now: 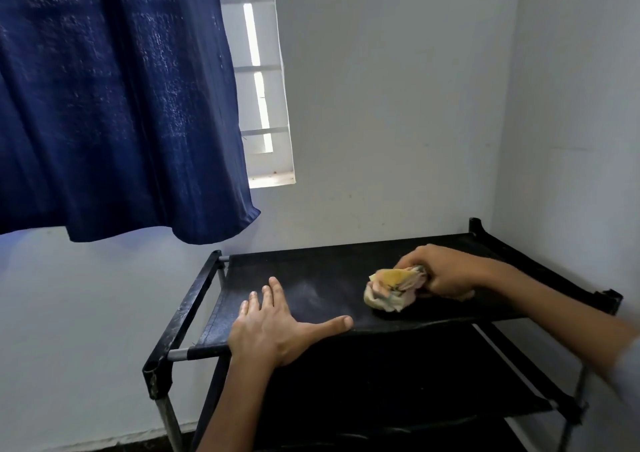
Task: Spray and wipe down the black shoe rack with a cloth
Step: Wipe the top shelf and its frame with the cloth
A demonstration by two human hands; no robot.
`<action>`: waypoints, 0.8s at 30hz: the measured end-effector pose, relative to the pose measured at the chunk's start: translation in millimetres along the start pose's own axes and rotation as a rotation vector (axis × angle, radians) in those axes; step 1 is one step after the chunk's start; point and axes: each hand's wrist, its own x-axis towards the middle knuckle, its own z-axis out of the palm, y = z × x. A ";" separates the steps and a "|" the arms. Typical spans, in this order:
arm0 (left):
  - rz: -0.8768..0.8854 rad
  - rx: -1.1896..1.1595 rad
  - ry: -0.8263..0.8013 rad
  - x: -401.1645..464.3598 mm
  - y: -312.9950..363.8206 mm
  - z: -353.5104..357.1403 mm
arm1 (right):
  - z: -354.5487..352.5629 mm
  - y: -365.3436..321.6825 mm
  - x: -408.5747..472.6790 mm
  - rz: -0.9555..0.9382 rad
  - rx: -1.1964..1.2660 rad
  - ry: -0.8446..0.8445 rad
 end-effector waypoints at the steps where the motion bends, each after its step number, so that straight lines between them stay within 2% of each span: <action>1: 0.003 0.000 0.002 0.4 0.2 -0.2 | 6.0 -2.7 10.2 0.017 -0.030 0.047; 5: 0.019 -0.011 0.017 3.0 -1.2 1.0 | 31.7 -48.6 53.0 0.012 -0.065 0.189; 9: 0.048 -0.015 0.058 7.9 -6.1 4.5 | 48.8 -87.8 60.1 -0.051 -0.046 0.126; 14: 0.053 0.002 0.046 8.0 -7.1 4.2 | 33.1 -51.3 0.3 -0.045 0.088 0.021; 17: 0.046 -0.006 0.050 3.2 -6.4 2.8 | 12.3 -11.1 -35.8 0.007 0.151 0.029; 20: 0.051 -0.009 0.044 -0.6 -2.1 -0.5 | -3.0 39.0 -53.6 0.165 0.166 0.112; 22: 0.068 0.008 0.033 1.9 -2.6 0.1 | -3.9 52.9 -50.7 0.286 0.088 0.212; 24: 0.086 0.019 0.019 5.9 -4.6 1.9 | 1.6 39.6 -39.4 0.357 -0.121 0.264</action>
